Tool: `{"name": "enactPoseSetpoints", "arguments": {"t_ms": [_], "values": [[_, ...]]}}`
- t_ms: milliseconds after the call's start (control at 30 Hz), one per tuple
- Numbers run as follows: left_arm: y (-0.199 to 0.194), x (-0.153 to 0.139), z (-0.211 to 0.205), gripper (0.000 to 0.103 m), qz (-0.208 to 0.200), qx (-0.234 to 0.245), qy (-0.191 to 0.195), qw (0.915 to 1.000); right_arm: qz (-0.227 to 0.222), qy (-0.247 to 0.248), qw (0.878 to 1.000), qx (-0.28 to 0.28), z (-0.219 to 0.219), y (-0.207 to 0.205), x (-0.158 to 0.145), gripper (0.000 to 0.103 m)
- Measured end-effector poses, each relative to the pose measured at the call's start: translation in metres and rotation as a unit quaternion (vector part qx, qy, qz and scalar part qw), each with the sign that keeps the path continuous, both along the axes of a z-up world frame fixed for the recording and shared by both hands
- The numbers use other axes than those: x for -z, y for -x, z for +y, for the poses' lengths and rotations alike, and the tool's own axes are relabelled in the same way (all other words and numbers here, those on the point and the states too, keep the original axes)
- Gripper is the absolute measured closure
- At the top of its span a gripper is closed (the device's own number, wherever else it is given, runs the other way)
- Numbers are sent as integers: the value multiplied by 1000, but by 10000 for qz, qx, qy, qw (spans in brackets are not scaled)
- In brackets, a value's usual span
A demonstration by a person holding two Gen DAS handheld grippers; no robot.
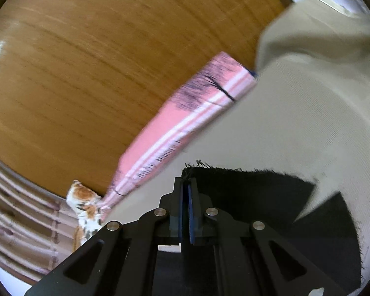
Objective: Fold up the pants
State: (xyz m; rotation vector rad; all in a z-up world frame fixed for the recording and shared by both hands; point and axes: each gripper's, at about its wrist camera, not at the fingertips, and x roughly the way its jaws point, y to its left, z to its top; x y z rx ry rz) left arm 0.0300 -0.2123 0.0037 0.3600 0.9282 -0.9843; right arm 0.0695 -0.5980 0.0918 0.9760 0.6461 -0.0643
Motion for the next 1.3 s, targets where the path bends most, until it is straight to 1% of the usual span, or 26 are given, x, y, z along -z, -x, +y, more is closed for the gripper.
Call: {"name": "enactPoseSetpoints", "arguments": {"t_ms": [33,133,167,233,300,333,367,400,433,500,533,567,600,700,767,833,900,967,1100,1133,1233,1267,1300], "values": [[-2,-6,3,99,-24,-60,140,9999,-99,11,9999,-14,1,1,-5,98],[-2,-15,6,99,-183,-53,288,9994,-400,128,9991,49,2,17,-24,98],[-2,-16,5,99,-185,6,301,9994,-447,153,9988,145,-1,31,-25,98],[1,-13,1,99,-153,122,263,9995,-383,202,9986,312,-7,54,-19,99],[6,-4,-5,99,-122,294,97,9994,-38,252,9977,630,-18,92,5,99],[10,4,-10,99,-133,421,-53,9990,111,218,9970,739,-23,103,15,99],[14,10,-13,99,-161,516,-164,9984,416,104,9944,962,-31,127,39,99],[17,15,-16,99,-193,617,-280,9975,652,42,9918,1096,-35,142,55,99],[21,21,-19,99,-209,710,-400,9965,954,-50,9876,1246,-40,159,78,99],[27,30,-22,99,-218,825,-583,9946,1522,-199,9778,1424,-41,185,121,99],[29,34,-24,99,-234,872,-677,9936,1724,-275,9734,1480,-40,193,138,99],[31,37,-25,99,-257,895,-735,9929,1851,-327,9705,1510,-38,199,152,99],[32,38,-26,99,-276,908,-775,9925,1904,-345,9689,1541,-37,203,159,99],[31,39,-25,99,-285,909,-784,9924,1852,-372,9685,1621,-37,208,164,99],[31,39,-26,99,-307,921,-794,9921,1733,-283,9707,1642,-35,210,154,99],[32,38,-25,99,-351,942,-798,9917,1667,-90,9722,1643,-29,221,138,99],[33,36,-23,99,-341,990,-780,9914,1652,110,9723,1649,-21,230,130,99],[35,34,-20,99,-315,1064,-720,9912,1714,178,9708,1670,-18,234,131,99],[37,34,-16,99,-303,1305,-725,9883,1973,25,9649,1731,-14,246,152,100],[38,35,-15,99,-316,1330,-742,9878,1978,-13,9644,1757,-13,249,154,100],[38,37,-15,99,-276,1328,-725,9881,1943,56,9639,1819,-10,251,151,100],[38,38,-15,99,-246,1332,-728,9881,1982,105,9635,1799,-9,246,151,100],[36,40,-15,99,-224,1339,-743,9879,2112,157,9614,1758,-9,243,154,100]]}}
